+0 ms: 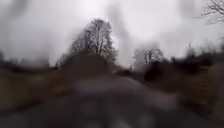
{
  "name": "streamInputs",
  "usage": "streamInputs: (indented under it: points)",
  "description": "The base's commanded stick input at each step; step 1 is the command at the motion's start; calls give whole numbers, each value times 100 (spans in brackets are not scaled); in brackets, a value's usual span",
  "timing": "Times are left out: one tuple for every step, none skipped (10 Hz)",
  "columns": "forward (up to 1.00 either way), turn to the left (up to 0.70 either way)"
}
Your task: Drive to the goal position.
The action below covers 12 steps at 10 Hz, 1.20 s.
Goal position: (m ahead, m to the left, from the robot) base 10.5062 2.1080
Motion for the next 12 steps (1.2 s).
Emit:
streamInputs:
  points:
    - [85, 0]
    - [85, 0]
    - [85, 0]
    - [85, 0]
    - [85, 0]
    - [85, 0]
    - [85, 0]
    - [85, 0]
    - [85, 0]
    - [85, 0]
    - [85, 0]
    - [85, 0]
